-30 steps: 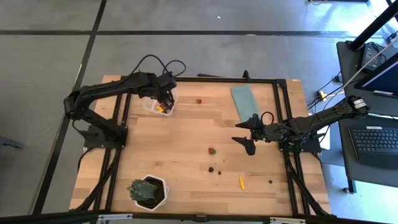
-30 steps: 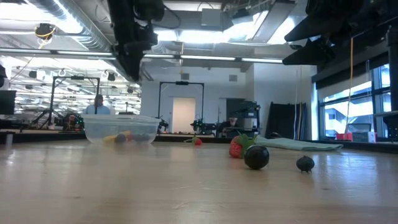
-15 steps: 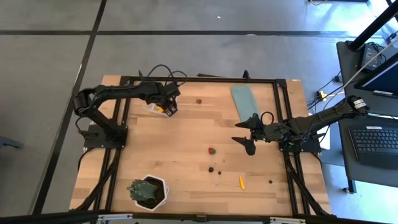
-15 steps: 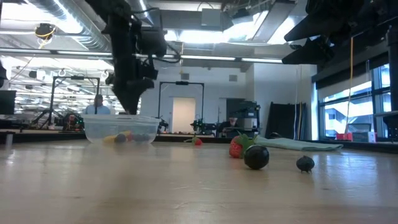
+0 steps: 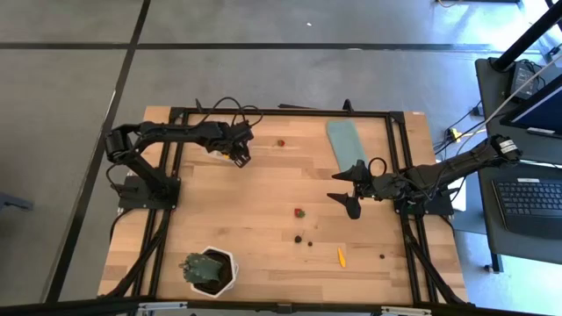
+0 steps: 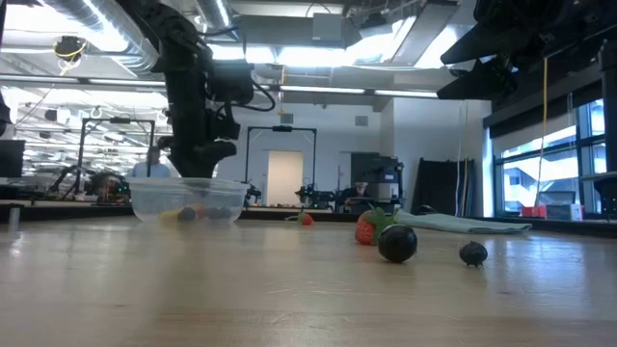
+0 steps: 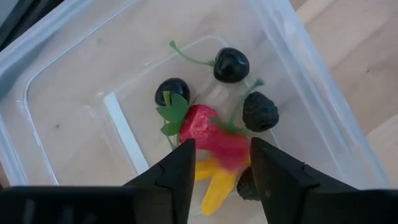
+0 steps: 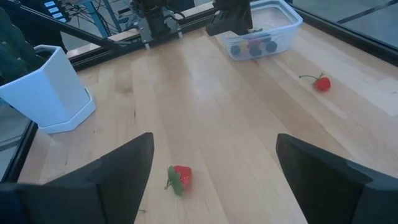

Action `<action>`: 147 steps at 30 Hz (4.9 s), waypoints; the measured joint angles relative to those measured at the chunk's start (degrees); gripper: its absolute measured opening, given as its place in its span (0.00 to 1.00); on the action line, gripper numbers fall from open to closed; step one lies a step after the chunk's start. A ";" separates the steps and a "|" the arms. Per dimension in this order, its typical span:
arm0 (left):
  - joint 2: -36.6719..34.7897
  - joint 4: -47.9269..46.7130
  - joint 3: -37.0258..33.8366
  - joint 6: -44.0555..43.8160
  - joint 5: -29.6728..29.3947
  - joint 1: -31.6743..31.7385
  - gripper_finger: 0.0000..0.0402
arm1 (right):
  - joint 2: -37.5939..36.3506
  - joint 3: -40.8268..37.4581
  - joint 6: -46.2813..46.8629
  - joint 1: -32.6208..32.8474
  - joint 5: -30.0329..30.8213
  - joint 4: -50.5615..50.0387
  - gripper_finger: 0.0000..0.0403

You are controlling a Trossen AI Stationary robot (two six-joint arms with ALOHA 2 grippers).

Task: Pick and placing Produce into tupperware
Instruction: Put the red strawberry into the transparent bin

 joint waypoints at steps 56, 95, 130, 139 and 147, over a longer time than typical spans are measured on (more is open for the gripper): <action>1.32 30.65 10.86 9.02 10.51 -6.78 0.61 | -0.01 0.00 -1.22 0.00 -0.08 0.94 0.84; 31.76 -9.41 49.88 7.79 5.13 -0.62 0.61 | 0.07 0.00 4.66 0.02 -0.24 5.75 0.84; 40.26 -9.37 49.77 7.60 14.17 0.52 0.60 | 0.07 0.00 4.41 0.00 -0.19 8.27 0.84; 41.68 -10.22 49.86 8.23 14.94 0.15 0.60 | 0.13 0.00 4.39 0.02 -0.21 8.60 0.84; 41.68 -10.32 49.83 7.74 14.85 0.20 0.60 | 0.13 0.00 4.24 0.02 -0.20 8.56 0.84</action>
